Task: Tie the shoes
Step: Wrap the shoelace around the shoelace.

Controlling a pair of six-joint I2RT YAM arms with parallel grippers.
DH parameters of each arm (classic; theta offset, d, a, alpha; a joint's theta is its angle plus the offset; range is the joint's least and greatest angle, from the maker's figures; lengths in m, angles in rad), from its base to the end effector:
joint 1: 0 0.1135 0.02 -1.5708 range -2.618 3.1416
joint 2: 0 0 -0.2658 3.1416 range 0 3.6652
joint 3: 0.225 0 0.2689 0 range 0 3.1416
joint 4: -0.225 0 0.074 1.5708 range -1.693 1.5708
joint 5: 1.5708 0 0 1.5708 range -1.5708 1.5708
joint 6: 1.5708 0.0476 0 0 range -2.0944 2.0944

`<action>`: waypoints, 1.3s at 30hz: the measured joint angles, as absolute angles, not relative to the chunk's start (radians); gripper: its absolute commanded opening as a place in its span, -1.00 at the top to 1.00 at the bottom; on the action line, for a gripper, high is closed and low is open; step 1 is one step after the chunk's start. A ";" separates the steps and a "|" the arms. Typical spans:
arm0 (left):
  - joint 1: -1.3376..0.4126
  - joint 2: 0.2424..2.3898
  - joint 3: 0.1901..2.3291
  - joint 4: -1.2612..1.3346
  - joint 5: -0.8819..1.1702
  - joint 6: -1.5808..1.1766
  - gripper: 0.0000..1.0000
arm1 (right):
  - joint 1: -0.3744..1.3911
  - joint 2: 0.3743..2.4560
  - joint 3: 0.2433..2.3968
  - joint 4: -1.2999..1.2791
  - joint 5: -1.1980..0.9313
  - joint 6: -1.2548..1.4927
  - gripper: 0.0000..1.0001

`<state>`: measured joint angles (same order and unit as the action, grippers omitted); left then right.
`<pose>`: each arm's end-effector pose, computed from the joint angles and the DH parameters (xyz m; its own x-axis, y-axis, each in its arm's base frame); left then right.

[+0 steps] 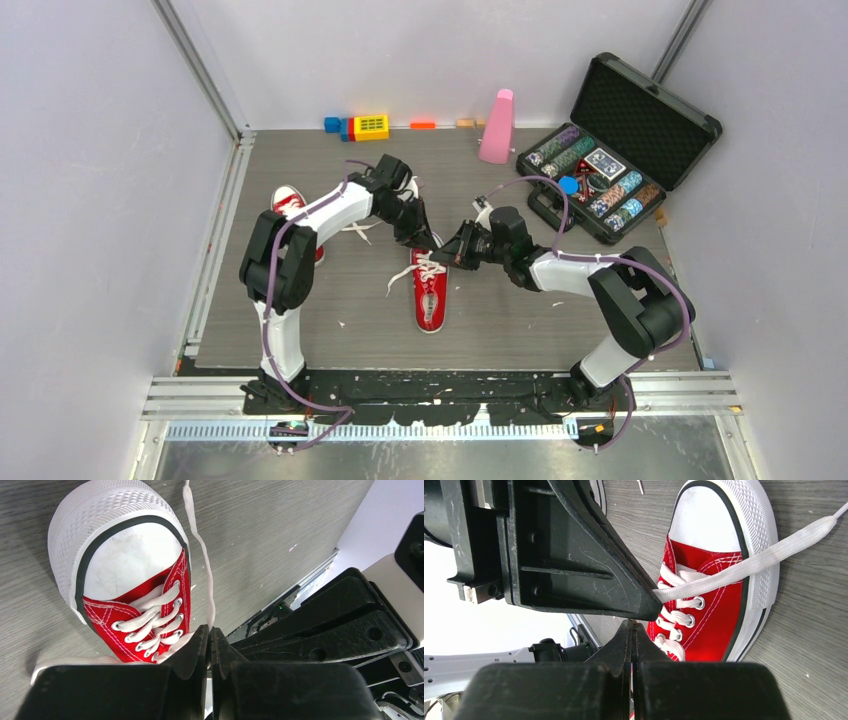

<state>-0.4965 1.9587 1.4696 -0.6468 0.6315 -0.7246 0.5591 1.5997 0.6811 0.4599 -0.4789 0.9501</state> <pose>0.3625 -0.2283 0.1874 -0.9969 -0.0684 0.0394 -0.0769 0.7290 -0.6802 0.2755 0.1982 0.1558 -0.8862 0.2972 -0.3555 -0.1721 0.5012 0.8481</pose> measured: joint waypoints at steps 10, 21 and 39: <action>-0.472 1.882 1.424 -0.633 0.620 -0.724 0.69 | 0.559 1.599 0.681 0.463 -0.480 0.960 0.99; -0.421 1.865 1.382 -0.621 0.614 -0.714 0.21 | 0.559 1.592 0.681 0.455 -0.480 0.960 0.99; -0.410 1.992 1.468 -0.607 0.584 -0.704 -0.06 | 0.559 1.592 0.681 0.436 -0.486 0.957 1.00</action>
<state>-0.4099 1.9919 1.4685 -0.6067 0.5838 -0.7036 0.5591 1.5921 0.6807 0.4362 -0.4858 0.9565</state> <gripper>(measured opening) 0.537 0.020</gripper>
